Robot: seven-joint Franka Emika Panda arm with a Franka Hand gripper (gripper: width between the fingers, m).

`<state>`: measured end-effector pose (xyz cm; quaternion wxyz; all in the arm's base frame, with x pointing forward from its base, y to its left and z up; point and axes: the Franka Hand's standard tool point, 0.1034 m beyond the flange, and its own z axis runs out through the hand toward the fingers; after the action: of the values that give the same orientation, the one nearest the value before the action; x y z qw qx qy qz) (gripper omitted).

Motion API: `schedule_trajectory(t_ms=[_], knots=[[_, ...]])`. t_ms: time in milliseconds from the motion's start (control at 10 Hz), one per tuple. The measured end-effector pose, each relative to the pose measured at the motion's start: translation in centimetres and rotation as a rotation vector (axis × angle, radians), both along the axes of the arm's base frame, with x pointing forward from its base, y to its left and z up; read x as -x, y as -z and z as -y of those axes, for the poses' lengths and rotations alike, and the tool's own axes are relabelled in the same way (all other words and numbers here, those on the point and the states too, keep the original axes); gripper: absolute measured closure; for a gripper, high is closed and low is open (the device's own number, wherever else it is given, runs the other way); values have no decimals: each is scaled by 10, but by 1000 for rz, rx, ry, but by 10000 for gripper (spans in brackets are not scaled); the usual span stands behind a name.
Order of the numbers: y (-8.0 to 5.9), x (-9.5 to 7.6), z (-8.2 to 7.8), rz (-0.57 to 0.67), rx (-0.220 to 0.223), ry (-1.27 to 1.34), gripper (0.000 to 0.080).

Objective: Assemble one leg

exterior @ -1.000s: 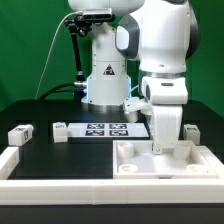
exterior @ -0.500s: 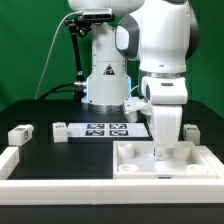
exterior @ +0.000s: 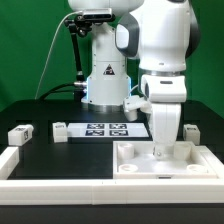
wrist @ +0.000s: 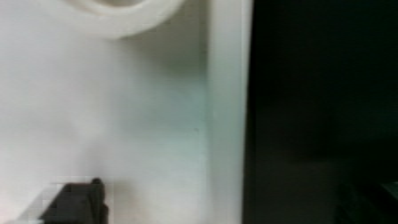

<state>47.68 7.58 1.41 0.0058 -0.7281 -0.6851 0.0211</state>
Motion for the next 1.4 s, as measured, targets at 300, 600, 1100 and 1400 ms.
schedule_trajectory(t_ms=[300, 600, 1100, 1400], knots=[[-30, 2, -16, 42, 3, 87, 150], [-38, 3, -29, 61, -1, 160, 150], [-31, 18, -28, 29, -20, 789, 150], [-26, 31, -41, -6, -26, 1276, 150]])
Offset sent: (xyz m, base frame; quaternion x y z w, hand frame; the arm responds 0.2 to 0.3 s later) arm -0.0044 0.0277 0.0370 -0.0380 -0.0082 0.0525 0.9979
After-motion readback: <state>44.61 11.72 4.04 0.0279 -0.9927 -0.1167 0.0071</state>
